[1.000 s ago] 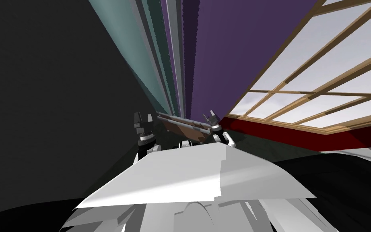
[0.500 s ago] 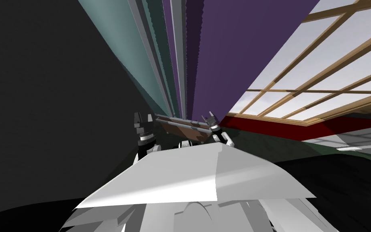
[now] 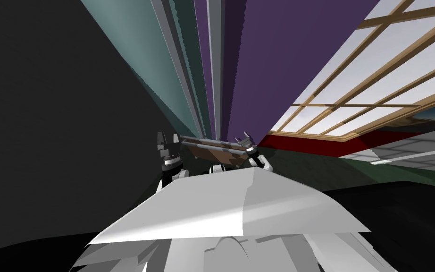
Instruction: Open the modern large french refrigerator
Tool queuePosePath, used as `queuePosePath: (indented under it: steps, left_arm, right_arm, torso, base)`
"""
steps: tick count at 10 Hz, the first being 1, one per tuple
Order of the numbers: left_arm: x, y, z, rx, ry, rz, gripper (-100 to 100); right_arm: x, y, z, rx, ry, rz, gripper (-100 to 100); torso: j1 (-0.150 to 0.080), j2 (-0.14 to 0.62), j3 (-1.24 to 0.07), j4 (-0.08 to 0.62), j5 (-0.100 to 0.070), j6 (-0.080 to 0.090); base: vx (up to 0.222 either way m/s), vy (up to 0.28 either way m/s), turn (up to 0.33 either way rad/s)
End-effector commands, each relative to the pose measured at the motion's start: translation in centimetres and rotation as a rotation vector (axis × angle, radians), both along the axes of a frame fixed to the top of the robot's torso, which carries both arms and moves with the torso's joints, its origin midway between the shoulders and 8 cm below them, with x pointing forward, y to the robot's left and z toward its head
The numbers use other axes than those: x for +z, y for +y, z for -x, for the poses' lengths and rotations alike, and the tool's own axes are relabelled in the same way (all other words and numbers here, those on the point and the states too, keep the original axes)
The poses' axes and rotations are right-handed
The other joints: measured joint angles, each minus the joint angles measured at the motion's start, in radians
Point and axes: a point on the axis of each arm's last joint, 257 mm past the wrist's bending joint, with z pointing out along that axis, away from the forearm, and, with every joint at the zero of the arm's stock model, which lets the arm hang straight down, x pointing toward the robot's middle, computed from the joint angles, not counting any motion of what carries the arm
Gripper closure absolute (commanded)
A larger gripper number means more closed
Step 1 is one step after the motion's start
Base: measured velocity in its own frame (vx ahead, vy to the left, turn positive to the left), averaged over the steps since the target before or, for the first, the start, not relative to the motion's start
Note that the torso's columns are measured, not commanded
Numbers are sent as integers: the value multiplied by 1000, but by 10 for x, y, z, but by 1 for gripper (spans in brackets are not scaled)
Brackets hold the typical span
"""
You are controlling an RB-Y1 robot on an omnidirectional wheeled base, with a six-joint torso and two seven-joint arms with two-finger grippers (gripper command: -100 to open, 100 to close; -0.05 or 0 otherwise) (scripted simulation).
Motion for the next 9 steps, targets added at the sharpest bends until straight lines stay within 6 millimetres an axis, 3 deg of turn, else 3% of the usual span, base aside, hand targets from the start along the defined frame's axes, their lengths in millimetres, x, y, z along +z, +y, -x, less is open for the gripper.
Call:
queuePosePath:
  steps: [1, 9]
  left_arm:
    - [0, 0, 0, 0, 0, 0, 0]
    - [0, 0, 0, 0, 0, 0, 0]
  right_arm:
    - [-14, 4, -3, -29, -5, 80, -100]
    - [-54, 14, -11, -90, -23, 276, -100]
  torso:
    - [1, 2, 1, 1, 0, 2]
    - [-1, 8, 5, 3, 0, 4]
  base:
    - [41, 103, -106]
    - [34, 99, -119]
